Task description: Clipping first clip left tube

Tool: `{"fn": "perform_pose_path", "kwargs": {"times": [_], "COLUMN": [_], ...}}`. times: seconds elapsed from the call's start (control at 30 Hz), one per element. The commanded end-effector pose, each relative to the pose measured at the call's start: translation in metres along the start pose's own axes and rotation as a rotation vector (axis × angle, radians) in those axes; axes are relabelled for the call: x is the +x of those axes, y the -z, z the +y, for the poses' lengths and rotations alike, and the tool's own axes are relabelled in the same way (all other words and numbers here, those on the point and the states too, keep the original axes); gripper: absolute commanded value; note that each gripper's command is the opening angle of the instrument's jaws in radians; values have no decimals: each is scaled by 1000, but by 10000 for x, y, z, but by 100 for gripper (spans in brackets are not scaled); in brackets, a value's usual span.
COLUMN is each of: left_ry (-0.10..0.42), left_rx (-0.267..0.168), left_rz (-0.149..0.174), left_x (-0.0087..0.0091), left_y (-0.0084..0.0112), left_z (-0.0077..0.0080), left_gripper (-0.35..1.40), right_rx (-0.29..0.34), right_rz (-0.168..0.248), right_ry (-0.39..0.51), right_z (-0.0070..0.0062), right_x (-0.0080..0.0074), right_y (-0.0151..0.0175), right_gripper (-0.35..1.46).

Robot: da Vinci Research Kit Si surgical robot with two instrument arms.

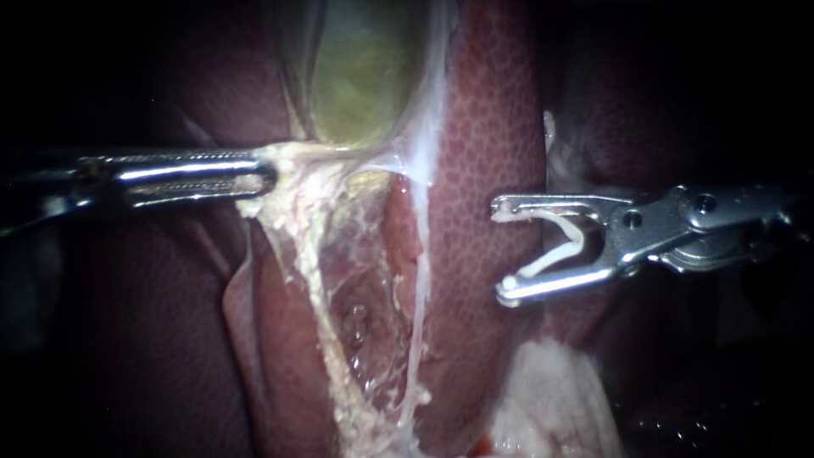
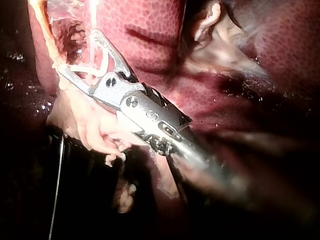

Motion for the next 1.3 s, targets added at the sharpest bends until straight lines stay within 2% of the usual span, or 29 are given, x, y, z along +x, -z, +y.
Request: {"fn": "perform_pose_path", "kwargs": {"times": [0.03, 0.23, 0.43, 0.8, 1.3], "left_ry": [-1, -1, -2, -4, -4], "left_rx": [-1, -1, -2, -5, -9], "left_rz": [0, 0, 0, -1, -1], "left_x": [2, 3, 4, 6, 5], "left_y": [0, 0, -1, -3, -5], "left_z": [0, 0, 0, -3, -7], "left_gripper": [-35, -35, -35, -35, -35], "right_rx": [1, 8, 30, 84, 121], "right_rz": [-1, -1, -4, -47, -82], "right_ry": [1, 5, -10, -53, -96], "right_z": [0, -2, -7, -20, -20], "right_x": [-1, -6, -22, -71, -130], "right_y": [-1, -9, -34, -103, -165], "right_gripper": [60, 60, 60, 60, 60]}}
